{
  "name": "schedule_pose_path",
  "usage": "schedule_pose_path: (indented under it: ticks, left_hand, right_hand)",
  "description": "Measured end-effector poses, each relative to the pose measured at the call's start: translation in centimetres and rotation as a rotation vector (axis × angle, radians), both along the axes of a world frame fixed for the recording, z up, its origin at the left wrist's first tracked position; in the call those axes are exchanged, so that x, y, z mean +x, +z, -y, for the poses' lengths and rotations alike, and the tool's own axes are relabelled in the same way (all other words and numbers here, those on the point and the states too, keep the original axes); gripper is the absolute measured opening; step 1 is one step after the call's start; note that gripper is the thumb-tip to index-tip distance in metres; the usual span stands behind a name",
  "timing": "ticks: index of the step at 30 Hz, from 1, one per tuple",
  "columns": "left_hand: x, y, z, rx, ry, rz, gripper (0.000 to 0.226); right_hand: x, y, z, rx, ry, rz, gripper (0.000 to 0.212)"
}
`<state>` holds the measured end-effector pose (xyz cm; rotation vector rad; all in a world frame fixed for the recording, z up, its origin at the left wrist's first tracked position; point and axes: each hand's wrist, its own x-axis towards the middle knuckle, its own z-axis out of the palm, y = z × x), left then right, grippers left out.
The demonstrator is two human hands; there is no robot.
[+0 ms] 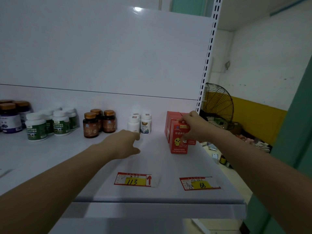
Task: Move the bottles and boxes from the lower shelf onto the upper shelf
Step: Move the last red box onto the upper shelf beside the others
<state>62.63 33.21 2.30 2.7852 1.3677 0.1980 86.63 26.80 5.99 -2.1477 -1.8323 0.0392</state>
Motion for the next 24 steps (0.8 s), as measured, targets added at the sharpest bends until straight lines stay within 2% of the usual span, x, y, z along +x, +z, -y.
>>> schedule_pose_path:
  ticks: [18,24]
  left_hand:
    - [-0.5,-0.7,-0.2,-0.016,0.063,-0.04,0.055]
    - [-1.3,0.2,1.0,0.049,0.092,-0.103,0.053]
  right_hand:
    - [0.4,-1.1,-1.3,0.035,0.002,0.072,0.074]
    - [-0.2,0.0,-0.9,-0.03,-0.009,0.16,0.077]
